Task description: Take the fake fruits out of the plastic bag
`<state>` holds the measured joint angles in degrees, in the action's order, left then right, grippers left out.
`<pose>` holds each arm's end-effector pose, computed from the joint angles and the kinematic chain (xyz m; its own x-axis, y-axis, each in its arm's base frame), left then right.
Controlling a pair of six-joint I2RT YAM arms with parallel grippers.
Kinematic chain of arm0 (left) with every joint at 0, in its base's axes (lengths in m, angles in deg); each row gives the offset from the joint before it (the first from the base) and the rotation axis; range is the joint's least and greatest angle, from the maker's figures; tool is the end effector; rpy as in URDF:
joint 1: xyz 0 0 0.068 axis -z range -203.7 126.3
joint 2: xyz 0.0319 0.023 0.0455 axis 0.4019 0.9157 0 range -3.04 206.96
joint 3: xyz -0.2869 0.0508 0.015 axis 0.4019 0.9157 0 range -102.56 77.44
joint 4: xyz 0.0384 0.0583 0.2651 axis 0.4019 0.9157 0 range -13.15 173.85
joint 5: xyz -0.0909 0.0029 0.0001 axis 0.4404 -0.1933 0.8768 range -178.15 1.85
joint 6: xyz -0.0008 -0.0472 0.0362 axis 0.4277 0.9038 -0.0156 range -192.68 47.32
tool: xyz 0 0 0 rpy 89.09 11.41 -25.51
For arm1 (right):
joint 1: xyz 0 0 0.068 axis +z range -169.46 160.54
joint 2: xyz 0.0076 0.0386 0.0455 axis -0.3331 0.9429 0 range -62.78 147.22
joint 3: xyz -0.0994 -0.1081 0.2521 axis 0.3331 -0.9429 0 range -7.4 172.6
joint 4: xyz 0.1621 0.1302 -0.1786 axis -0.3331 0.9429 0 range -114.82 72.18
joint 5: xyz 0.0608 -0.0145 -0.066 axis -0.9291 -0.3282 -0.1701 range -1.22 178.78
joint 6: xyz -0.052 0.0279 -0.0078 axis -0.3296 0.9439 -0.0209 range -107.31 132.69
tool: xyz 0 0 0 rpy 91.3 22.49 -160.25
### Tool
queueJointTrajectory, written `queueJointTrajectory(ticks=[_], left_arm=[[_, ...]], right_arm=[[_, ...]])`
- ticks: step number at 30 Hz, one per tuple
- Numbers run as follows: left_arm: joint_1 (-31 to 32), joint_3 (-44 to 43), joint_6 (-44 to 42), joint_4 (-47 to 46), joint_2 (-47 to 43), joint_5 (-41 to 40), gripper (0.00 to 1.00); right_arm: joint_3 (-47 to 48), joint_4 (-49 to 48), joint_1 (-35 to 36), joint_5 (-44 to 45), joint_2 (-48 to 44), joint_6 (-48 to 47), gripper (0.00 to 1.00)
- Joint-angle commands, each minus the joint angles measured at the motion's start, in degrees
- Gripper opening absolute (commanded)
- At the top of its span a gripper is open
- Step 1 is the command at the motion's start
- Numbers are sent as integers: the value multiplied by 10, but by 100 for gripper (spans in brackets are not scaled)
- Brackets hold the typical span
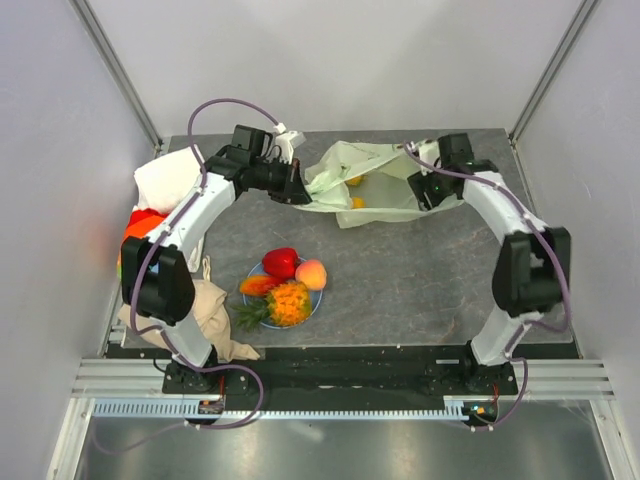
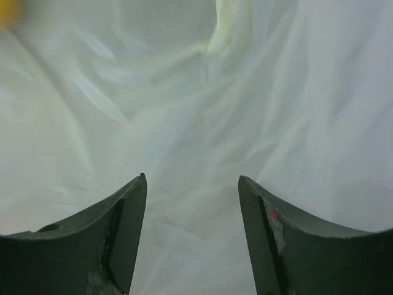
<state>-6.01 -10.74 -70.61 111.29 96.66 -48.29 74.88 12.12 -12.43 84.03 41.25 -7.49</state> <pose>0.3800 -0.1504 0.3229 -0.7081 0.1967 -0.6782 0.6325 0.6035 -0.4854 0.4085 0.0539 0.2482 -0.7391 -0.4376 -0.5120 -0.4472 0.8873 -0.1129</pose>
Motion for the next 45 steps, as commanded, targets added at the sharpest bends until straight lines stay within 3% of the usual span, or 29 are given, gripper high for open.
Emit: queueJointTrajectory(ticks=[1, 4, 9, 14, 17, 22, 31, 36, 45], left_arm=[[7, 13, -62, 29, -70, 4, 2], [9, 3, -65, 35, -56, 7, 2], [9, 2, -88, 66, -26, 19, 2], [15, 10, -100, 66, -5, 5, 2], [22, 1, -96, 60, 14, 8, 2], [44, -20, -91, 56, 35, 13, 2], [45, -27, -80, 45, 34, 6, 2], [50, -33, -80, 43, 41, 6, 2], [50, -32, -85, 43, 36, -8, 1]], right_arm=[[-5, 16, 3, 3, -131, 1, 70], [-18, -22, 11, -124, -155, -14, 77], [23, -29, 52, -187, -43, 0, 87], [108, -47, 51, -170, 92, 85, 90], [134, -64, 52, -170, 129, 111, 91], [149, -83, 55, -149, 134, 146, 92], [130, -113, 56, -192, 85, 141, 96], [124, -167, 75, -156, 130, 171, 98], [167, -172, 84, -95, 205, 159, 98]])
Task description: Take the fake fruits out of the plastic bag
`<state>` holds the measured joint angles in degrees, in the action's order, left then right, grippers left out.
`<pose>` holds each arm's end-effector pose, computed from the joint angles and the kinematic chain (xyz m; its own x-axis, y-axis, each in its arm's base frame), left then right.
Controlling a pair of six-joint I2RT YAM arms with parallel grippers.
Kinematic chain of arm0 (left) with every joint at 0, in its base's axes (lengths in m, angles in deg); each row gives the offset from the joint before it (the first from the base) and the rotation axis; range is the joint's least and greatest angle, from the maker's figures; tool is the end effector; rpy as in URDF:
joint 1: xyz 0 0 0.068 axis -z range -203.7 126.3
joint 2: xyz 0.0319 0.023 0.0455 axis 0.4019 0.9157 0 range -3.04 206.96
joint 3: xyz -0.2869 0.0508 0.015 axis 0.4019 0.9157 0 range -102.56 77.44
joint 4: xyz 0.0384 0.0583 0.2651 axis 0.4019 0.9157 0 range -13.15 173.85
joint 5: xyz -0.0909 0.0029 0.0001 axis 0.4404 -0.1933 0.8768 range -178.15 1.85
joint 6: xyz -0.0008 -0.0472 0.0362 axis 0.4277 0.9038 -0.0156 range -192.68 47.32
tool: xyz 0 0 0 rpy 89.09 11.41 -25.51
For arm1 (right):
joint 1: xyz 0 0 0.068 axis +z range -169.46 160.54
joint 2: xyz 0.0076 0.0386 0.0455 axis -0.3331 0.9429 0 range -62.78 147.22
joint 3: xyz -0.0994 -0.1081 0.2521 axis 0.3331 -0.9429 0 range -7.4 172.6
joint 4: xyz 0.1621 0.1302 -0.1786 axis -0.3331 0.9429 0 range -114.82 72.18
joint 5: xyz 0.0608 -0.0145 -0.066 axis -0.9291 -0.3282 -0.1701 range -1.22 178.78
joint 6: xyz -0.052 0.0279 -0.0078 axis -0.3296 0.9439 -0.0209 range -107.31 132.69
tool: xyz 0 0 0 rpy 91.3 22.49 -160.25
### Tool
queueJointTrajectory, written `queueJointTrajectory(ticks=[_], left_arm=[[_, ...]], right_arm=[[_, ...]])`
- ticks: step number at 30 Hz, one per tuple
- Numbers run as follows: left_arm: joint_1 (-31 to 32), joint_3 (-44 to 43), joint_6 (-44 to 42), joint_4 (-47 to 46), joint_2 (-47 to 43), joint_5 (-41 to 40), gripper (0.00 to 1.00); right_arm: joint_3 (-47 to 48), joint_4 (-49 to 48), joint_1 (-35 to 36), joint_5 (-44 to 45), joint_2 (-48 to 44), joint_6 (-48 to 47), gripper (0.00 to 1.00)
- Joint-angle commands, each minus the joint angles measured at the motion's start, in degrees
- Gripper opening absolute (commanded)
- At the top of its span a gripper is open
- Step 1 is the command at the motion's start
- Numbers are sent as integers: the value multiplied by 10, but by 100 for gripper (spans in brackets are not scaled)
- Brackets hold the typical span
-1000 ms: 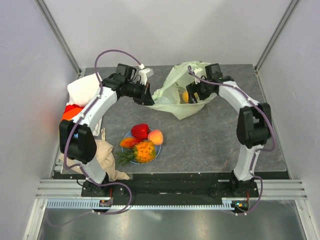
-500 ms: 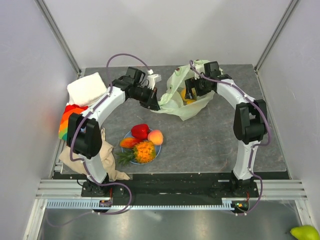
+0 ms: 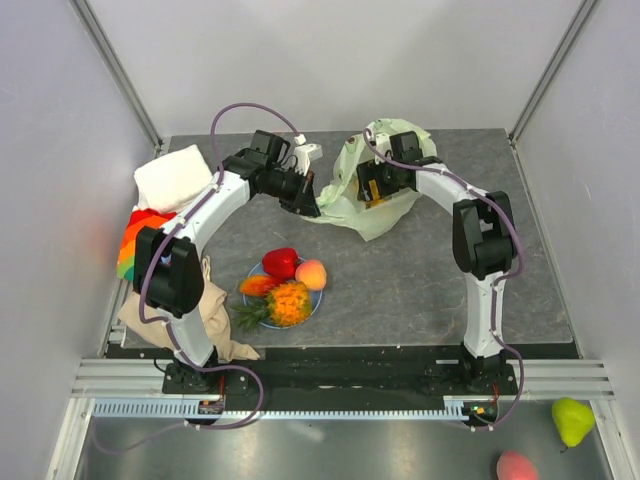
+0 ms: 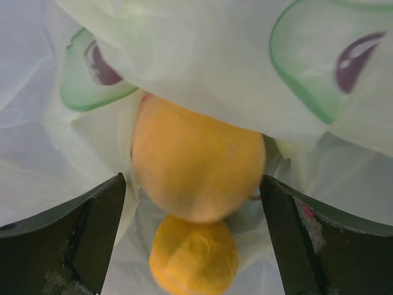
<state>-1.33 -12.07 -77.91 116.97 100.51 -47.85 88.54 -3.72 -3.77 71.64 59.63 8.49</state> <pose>0.3726 -0.1837 0.2977 -0.6881 0.3583 -0.6310 0.7061 0.5308 -0.4687 0.4857 0.1497 0.2060 -0.6758 -0.2626 -0.6887 -0.5007 0.8492 0.1675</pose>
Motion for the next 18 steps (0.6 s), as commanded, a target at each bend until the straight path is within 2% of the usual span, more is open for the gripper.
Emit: queueJointTrajectory(ticks=[1, 6, 11, 13, 18], left_arm=[[3, -16, -12, -14, -4, -13, 2], [3, -13, -9, -18, -4, -12, 1], [3, -17, -8, -18, -2, -12, 1], [3, -19, -8, -18, -1, -8, 2], [4, -21, -8, -21, 4, -8, 2]], right_arm=[[35, -13, -2, 33, 25, -2, 98], [39, -15, 0, 42, 34, -1, 98], [25, -44, -2, -2, 5, 11, 91], [8, -67, -2, -31, -6, 24, 94], [-2, -94, -3, -21, 1, 57, 98]])
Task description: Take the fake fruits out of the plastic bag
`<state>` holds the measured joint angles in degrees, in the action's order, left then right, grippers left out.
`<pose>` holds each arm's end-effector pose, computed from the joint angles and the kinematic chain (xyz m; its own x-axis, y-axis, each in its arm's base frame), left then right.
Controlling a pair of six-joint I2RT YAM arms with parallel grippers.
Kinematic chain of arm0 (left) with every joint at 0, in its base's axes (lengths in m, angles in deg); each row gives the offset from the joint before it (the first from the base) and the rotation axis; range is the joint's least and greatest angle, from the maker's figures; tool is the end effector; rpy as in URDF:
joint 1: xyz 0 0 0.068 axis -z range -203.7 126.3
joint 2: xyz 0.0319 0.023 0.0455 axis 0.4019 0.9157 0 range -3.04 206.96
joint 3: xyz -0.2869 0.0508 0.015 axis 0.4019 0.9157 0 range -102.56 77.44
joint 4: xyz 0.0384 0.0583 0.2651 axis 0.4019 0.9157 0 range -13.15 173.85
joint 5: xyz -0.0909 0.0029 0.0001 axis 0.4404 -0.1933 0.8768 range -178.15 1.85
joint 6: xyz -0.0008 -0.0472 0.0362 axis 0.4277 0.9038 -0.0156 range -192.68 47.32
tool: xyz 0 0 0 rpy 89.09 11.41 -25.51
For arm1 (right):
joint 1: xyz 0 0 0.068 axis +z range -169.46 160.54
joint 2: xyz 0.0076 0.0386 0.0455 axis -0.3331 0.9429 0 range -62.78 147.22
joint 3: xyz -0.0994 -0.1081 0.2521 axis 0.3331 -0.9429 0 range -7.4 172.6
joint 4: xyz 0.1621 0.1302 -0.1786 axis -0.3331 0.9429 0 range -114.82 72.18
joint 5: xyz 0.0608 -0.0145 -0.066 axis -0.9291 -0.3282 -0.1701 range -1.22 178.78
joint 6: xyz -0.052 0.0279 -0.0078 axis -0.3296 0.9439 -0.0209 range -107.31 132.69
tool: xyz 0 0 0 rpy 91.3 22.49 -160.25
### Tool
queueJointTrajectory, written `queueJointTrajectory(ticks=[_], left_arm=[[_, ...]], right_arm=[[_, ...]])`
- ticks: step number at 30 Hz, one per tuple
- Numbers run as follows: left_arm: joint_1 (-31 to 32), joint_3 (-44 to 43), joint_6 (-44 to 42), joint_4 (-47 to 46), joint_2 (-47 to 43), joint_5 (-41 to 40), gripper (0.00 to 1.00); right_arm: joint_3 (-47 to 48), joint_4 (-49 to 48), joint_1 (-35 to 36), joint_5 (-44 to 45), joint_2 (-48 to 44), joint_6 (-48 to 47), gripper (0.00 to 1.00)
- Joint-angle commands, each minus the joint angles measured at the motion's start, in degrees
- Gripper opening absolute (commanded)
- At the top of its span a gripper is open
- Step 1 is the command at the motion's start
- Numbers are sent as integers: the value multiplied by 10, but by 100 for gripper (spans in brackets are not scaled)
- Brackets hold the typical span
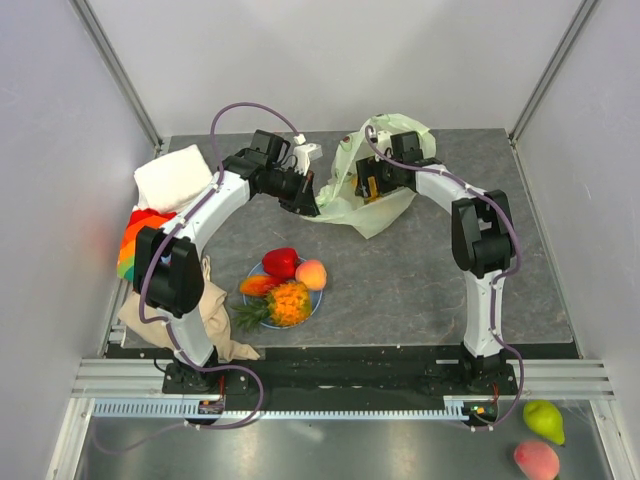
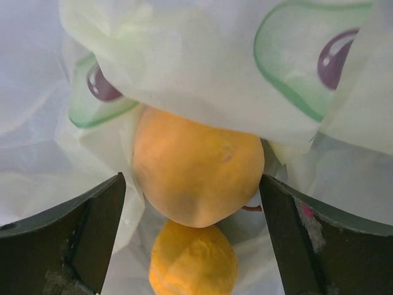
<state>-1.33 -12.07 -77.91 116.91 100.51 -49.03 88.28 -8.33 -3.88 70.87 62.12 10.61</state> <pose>0.3733 -0.1833 0.2973 -0.6878 0.3595 -0.6306 0.7030 0.5462 -0.4554 0.4951 0.1518 0.1896 -0.6723 -0.2234 -0.7057 -0.4872 0.8513 0.1946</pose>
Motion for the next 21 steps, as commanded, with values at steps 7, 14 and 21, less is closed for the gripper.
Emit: queueJointTrajectory(ticks=[7, 14, 21], left_arm=[[3, -25, -7, -21, 8, 3, 2], [3, -22, -8, -22, 8, -1, 2], [3, -15, -7, -23, 3, -10, 2]], right_arm=[[14, -49, -2, -7, 7, 49, 85], [5, -58, -14, -58, -61, 66, 71], [-47, -83, -33, -114, -154, 95, 64]])
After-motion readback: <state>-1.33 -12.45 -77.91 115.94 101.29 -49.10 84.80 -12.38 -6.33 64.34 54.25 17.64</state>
